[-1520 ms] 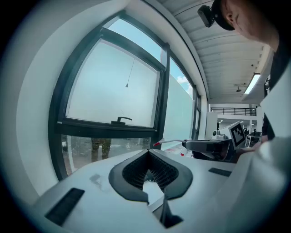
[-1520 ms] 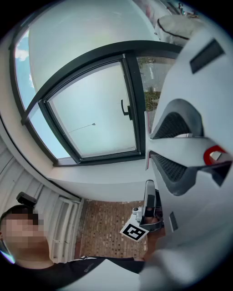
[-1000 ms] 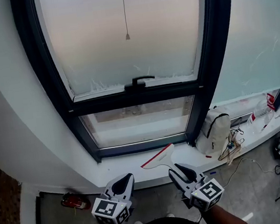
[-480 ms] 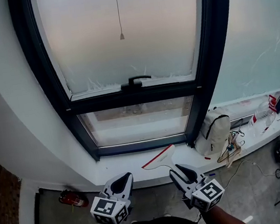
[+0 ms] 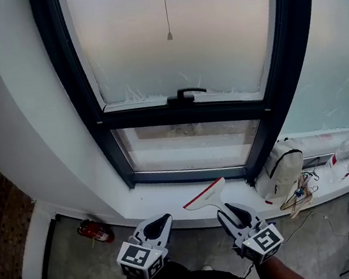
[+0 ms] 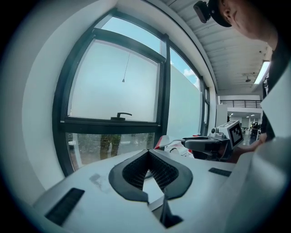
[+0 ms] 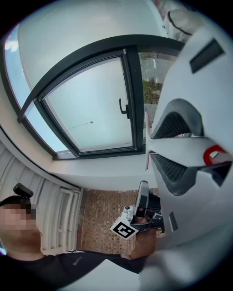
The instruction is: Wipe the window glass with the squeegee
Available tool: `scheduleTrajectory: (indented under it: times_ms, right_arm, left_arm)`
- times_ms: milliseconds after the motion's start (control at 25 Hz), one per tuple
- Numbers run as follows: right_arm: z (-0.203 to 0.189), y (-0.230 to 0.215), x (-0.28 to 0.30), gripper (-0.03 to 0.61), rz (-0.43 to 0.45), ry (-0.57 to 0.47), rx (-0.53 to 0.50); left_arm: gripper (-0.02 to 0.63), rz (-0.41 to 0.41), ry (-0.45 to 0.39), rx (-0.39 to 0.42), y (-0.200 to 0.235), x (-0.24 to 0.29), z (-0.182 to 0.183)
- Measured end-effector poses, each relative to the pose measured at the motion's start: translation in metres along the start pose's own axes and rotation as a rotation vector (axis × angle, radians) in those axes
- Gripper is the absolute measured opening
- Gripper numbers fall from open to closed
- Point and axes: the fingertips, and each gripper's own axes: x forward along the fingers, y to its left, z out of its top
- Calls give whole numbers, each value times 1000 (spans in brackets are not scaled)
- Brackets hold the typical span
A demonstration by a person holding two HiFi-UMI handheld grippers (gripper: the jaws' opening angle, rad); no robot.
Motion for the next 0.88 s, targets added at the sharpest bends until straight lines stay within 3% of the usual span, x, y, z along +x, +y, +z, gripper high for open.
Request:
scheduleTrajectory:
  times_ms: [400, 560, 880]
  right_arm:
    - [23, 9, 71, 92, 59, -8, -346]
    - [40, 11, 115, 92, 65, -9, -524]
    - [68, 17, 241, 92, 62, 14, -897]
  left_arm:
    - [2, 72, -13, -32, 62, 3, -4]
    - [1, 83, -13, -52, 106, 10, -3]
    - [2, 92, -41, -11, 208, 22, 22]
